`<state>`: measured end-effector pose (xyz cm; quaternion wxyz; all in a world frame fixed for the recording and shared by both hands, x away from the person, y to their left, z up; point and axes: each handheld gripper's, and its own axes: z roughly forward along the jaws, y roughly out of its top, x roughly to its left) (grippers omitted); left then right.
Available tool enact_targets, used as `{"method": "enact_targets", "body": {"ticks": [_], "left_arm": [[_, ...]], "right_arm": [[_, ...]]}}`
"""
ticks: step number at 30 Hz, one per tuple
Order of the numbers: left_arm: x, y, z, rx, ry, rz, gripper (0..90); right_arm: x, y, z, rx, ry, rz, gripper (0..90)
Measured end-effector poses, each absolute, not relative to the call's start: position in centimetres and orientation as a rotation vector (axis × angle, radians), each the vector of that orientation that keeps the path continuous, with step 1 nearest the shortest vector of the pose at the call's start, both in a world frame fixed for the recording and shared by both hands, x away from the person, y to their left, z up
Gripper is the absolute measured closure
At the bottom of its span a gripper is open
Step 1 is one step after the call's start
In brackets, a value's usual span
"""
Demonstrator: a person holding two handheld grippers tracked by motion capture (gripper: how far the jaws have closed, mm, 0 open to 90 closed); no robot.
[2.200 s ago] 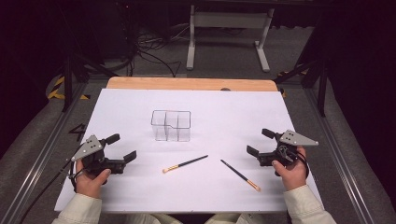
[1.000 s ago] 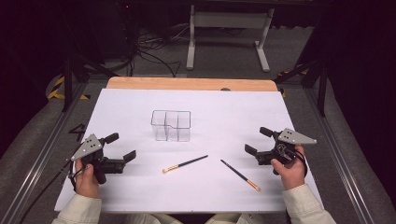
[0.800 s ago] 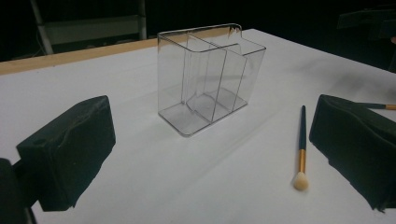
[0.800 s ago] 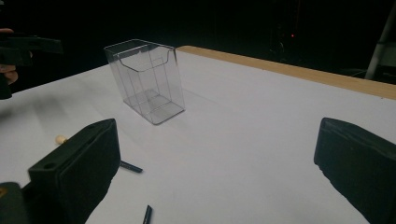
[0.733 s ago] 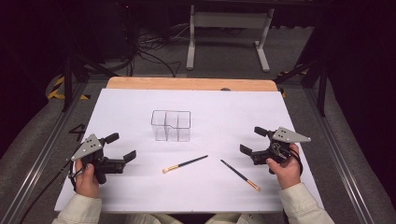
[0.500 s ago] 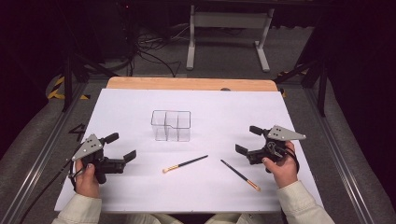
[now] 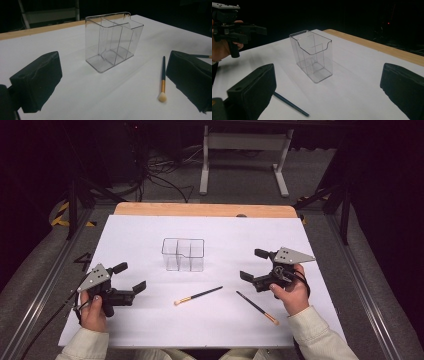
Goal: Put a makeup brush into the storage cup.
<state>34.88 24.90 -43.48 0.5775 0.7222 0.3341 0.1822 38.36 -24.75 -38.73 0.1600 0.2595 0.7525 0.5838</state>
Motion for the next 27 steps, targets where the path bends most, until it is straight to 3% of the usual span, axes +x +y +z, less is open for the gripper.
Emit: {"method": "enact_targets", "body": {"ticks": [27], "left_arm": [[34.8,25.2,-43.4,1.740,0.789,0.422,0.8]], "right_arm": [[40.0,-19.5,-36.5,0.549,2.354,1.591,2.2]]}}
